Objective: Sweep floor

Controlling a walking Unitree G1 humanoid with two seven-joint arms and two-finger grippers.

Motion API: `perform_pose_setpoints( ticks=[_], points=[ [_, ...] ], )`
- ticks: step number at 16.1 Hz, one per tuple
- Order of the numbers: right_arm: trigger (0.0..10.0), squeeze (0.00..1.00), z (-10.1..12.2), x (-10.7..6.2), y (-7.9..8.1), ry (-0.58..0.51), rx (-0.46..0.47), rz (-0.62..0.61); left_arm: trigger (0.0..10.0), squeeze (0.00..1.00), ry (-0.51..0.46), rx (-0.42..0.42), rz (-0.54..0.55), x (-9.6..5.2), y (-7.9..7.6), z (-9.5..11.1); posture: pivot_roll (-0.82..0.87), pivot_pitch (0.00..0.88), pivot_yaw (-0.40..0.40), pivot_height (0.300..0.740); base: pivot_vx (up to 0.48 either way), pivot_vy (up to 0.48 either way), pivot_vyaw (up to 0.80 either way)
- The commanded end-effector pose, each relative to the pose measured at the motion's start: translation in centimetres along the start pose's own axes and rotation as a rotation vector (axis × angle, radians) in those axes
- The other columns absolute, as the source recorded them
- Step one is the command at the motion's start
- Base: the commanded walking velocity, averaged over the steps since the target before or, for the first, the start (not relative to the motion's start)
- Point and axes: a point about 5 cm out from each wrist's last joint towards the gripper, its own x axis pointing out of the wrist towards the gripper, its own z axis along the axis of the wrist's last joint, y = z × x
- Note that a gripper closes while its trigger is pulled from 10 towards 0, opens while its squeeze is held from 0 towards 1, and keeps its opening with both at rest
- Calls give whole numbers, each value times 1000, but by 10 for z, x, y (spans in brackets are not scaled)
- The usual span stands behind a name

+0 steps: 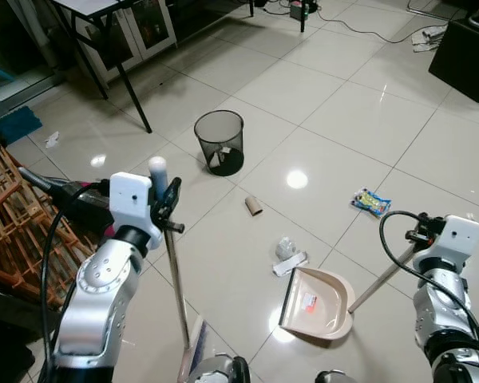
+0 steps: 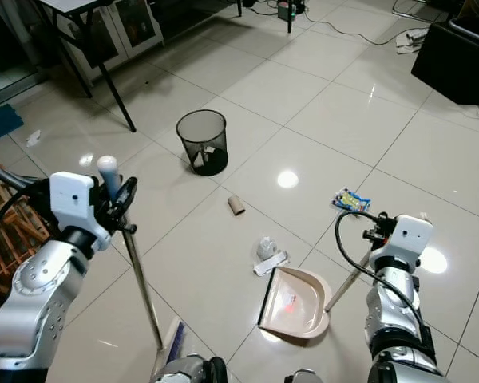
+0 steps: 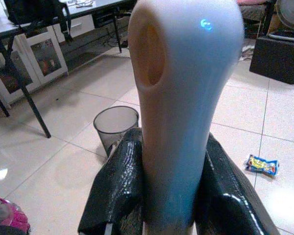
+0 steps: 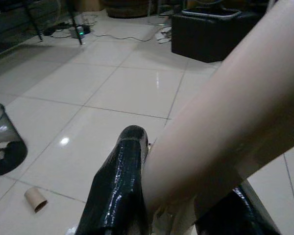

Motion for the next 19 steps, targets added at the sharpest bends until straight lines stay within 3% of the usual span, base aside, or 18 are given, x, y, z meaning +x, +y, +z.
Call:
perform_pose_setpoints(
  ticks=[1, 15, 19],
  points=[
    [0, 0, -4, -2, 6, 16, 18, -13, 10000, 0, -17, 21, 10, 2, 1, 3, 103, 92, 156, 740, 0, 0, 0],
    [0, 0, 41, -10, 16, -296, -101, -298, 10000, 0, -91, -46, 24, 20, -2, 7, 42, 15, 131, 740, 0, 0, 0],
    [0, 0, 54, -8, 7, -346, -258, -371, 10000, 0, -92, -61, 6, 24, -2, 6, 28, 1, 157, 740, 0, 0, 0]
  ],
)
